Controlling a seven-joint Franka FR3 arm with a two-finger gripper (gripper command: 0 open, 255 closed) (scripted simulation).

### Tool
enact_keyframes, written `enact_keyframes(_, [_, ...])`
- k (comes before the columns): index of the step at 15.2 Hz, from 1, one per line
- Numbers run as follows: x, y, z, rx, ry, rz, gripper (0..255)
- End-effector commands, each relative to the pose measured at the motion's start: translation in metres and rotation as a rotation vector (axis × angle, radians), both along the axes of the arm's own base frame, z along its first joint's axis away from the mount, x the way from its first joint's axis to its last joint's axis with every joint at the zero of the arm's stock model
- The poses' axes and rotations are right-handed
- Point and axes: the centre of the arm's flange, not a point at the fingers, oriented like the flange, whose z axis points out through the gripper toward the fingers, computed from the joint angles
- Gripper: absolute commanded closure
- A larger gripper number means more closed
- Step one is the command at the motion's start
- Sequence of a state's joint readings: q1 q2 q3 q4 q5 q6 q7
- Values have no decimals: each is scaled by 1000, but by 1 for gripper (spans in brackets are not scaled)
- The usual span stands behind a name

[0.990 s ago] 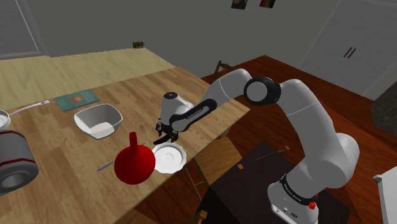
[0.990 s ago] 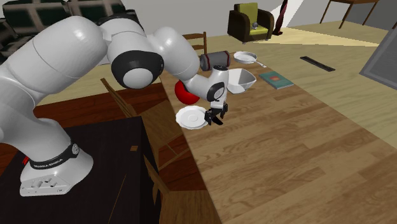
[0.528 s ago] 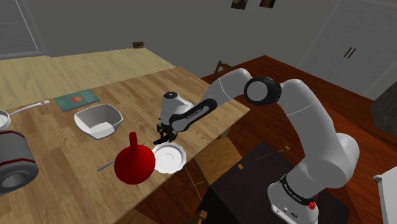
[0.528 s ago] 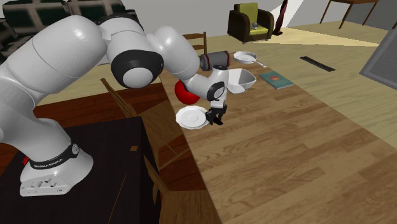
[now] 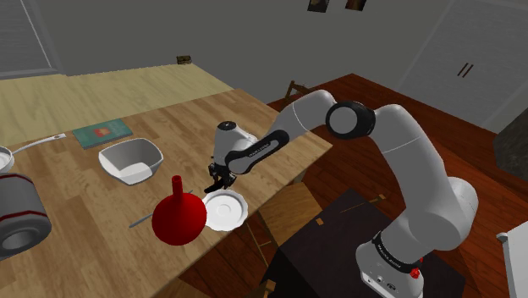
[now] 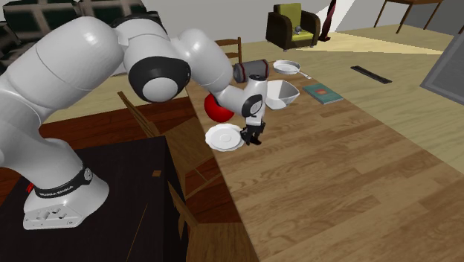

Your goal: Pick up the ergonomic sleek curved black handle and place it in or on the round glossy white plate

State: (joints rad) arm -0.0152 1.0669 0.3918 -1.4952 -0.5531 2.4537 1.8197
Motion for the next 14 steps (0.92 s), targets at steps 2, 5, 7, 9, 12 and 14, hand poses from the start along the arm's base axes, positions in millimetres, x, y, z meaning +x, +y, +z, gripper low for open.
enact_keyframes(2, [-1,0,13,1,1,1,255])
enact_keyframes(5, [-1,0,28,1,1,1,255])
enact_keyframes(7, [-1,0,39,1,1,1,255])
enact_keyframes(9, [-1,0,50,1,1,1,255])
enact_keyframes(12, [-1,0,65,1,1,1,255])
enact_keyframes(14, [-1,0,76,1,1,1,255])
